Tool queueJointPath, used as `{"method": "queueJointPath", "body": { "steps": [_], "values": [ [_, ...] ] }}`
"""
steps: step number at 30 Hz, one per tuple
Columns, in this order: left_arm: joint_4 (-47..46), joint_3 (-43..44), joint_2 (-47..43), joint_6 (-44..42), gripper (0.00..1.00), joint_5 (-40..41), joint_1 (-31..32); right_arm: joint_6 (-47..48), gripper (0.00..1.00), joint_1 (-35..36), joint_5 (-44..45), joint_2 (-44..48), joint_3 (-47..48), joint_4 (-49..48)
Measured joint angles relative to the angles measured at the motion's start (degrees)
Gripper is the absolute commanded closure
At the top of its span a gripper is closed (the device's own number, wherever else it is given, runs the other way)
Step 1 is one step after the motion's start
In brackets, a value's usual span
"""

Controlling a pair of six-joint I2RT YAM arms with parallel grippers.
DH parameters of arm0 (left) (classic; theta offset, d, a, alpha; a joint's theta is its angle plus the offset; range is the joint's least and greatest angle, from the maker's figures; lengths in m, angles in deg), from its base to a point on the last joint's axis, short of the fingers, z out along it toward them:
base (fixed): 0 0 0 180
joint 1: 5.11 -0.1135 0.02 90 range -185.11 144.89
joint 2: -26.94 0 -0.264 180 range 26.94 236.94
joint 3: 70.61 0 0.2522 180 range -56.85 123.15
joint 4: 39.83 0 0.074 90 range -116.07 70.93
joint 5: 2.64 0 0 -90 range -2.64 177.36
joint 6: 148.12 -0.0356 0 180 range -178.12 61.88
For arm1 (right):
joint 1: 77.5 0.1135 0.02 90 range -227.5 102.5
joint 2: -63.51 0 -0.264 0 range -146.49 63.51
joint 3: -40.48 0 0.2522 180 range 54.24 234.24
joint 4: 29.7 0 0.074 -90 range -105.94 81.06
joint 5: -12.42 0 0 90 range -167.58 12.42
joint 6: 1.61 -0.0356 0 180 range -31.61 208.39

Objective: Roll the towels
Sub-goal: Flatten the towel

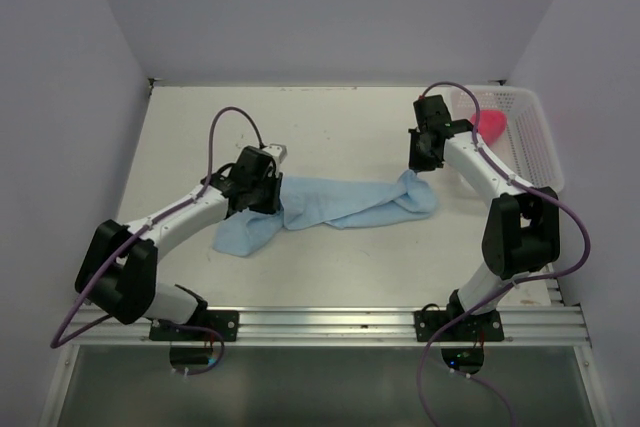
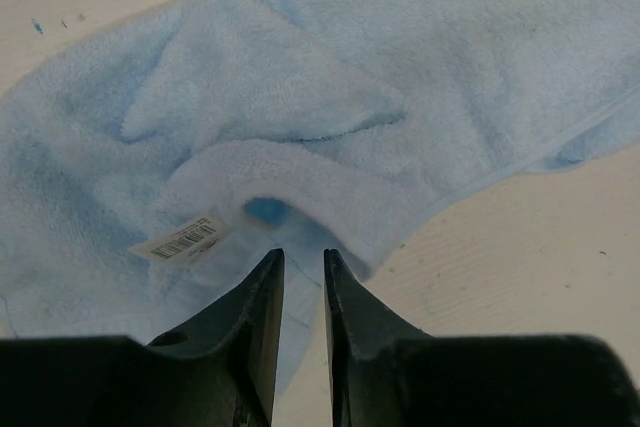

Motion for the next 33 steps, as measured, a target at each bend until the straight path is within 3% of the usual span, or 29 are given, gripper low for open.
{"method": "queueJointPath", "body": {
  "steps": [9, 21, 29, 33],
  "values": [
    [-2.6, 0.0, 4.9, 0.1, 0.72, 7.1, 0.2, 0.2, 1.00, 0.0, 0.0, 0.0, 0.0, 0.0],
    [-7.1, 0.0, 10.0, 0.1, 0.72, 6.0, 0.6, 0.2, 1.00, 0.0, 0.0, 0.0, -0.2, 0.0],
    [-8.4, -1.2, 10.5, 0.1, 0.62, 5.7, 0.8, 0.2, 1.00, 0.0, 0.0, 0.0, -0.5, -0.2],
    [-8.3, -1.2, 11.7, 0.2, 0.65, 7.3, 1.1, 0.2, 1.00, 0.0, 0.0, 0.0, -0.5, -0.3]
  ]
}}
